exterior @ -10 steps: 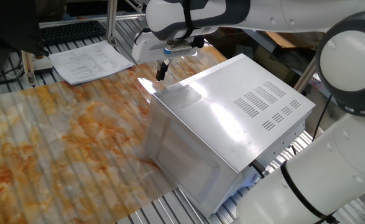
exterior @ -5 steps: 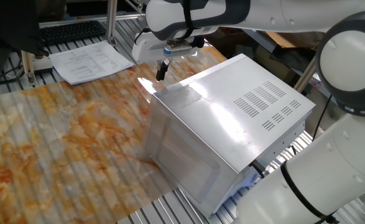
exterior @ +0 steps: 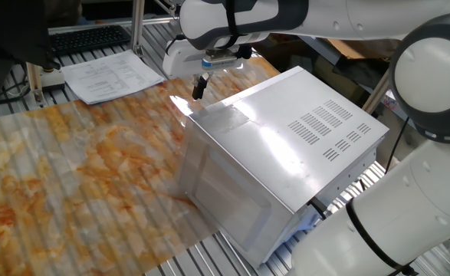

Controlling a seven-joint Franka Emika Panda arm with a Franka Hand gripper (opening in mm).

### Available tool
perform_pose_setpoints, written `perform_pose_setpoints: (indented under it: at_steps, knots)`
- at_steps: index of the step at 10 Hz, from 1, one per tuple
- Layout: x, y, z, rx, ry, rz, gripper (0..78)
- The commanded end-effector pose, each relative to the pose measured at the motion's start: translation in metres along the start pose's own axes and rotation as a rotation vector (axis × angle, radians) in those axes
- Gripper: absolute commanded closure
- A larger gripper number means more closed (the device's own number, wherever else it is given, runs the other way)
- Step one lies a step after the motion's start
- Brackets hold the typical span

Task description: Open the microwave door

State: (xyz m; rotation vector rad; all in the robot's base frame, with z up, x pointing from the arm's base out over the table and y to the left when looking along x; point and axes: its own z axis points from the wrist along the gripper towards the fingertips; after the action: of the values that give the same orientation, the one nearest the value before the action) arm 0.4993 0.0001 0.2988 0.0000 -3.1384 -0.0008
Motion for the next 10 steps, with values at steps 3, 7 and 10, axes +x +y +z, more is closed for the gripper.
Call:
perform_pose_setpoints:
  at_steps: [3, 7, 10]
  knots:
    - [0.0000, 0.0000, -0.0001, 0.009, 0.101, 0.042, 77.6]
    - [0.0002, 0.0001, -0.0098, 0.042, 0.146, 0.027, 77.6]
    - [-0.0005, -0.0001, -0.0097, 0.043, 0.154, 0.026, 77.6]
